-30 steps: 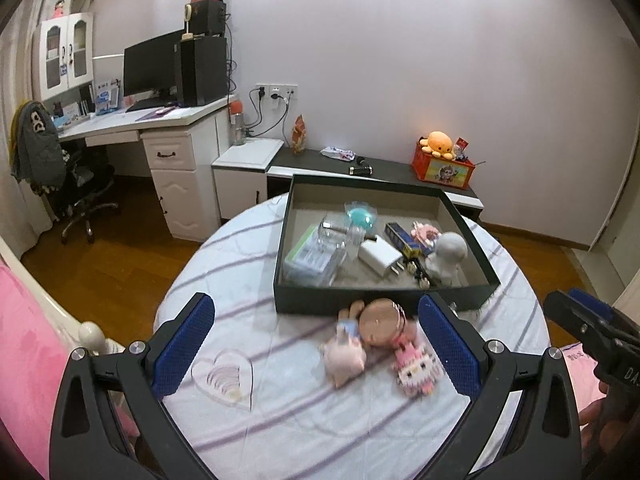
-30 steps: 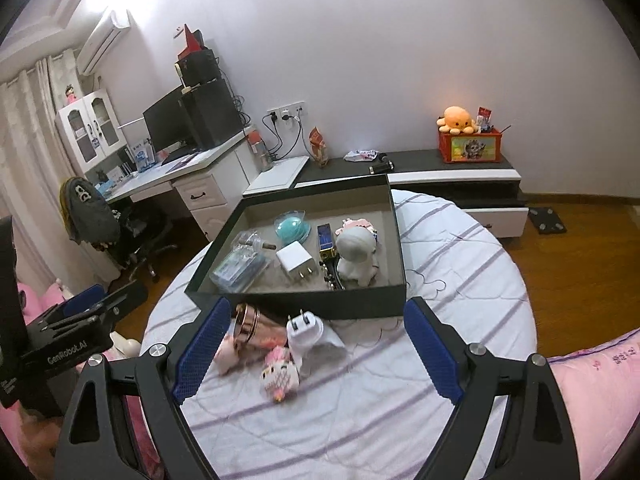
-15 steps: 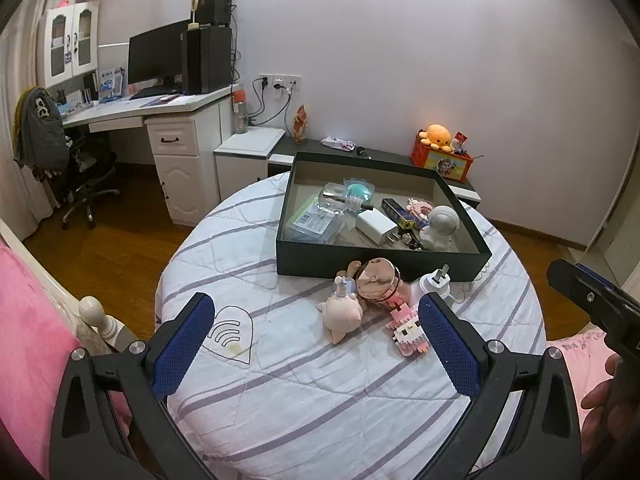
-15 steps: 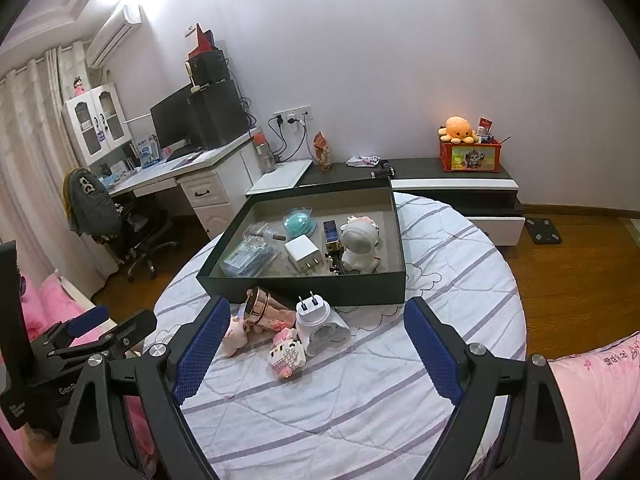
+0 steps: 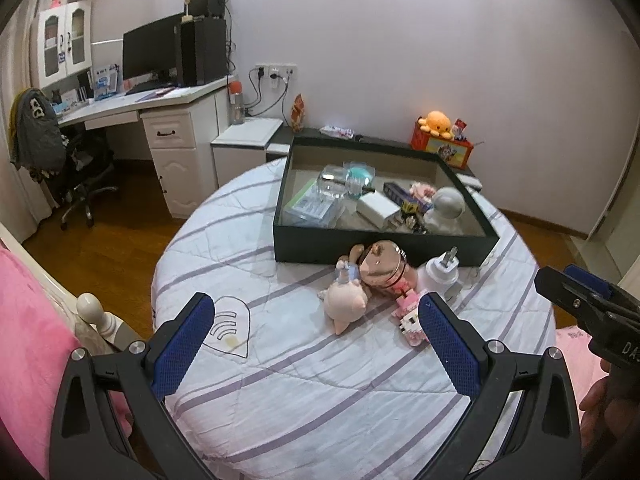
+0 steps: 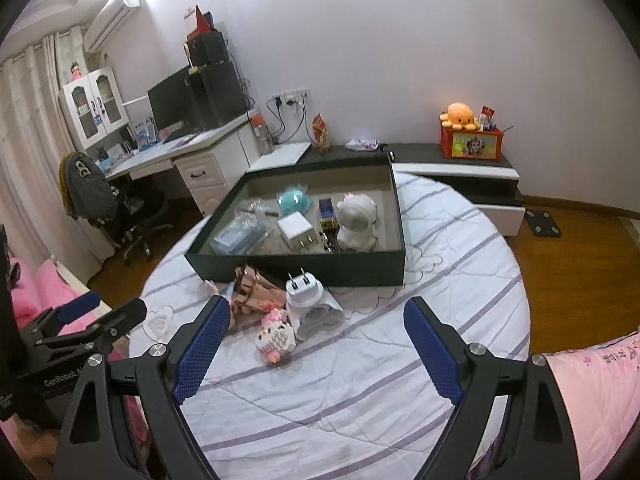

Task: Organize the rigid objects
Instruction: 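Withdraw both grippers back over the remaining objects on the table, then grasp the white plug adapter with the right gripper while the left grasps the pink doll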

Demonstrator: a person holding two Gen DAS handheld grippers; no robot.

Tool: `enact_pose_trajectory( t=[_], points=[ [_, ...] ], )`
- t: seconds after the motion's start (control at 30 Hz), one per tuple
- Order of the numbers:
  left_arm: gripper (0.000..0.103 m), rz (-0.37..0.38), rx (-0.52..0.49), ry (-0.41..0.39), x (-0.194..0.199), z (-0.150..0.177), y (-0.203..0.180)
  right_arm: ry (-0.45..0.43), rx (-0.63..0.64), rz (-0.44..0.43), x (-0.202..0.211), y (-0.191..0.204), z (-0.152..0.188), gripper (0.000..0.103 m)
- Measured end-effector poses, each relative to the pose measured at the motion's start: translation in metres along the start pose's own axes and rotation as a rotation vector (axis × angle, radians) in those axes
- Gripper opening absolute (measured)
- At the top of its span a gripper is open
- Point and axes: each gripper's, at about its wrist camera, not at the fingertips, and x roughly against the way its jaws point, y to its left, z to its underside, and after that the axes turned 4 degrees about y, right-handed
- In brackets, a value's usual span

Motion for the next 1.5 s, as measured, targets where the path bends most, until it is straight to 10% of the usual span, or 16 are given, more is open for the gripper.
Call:
enact_pose_trajectory(
  t=[0.7,1.2,1.5],
  points=[
    [0.101,0.022,-0.047,0.163,-0.117,0.003,-0.001,0.202,0.013,-0.042,-0.109,-0.008,-0.003,0.09],
    [0.056,0.14,-0.05,0.174,-0.139,-0.007,-0.01,0.258,0.052,-0.093,-0.146,-0.011,-0.003,0.064],
    [0.055,0.164,-0.004,0.174,-0.129,-0.003,-0.001,0.234,0.037,-0.102,-0.128,-0.019,-0.001,0.062]
  ],
)
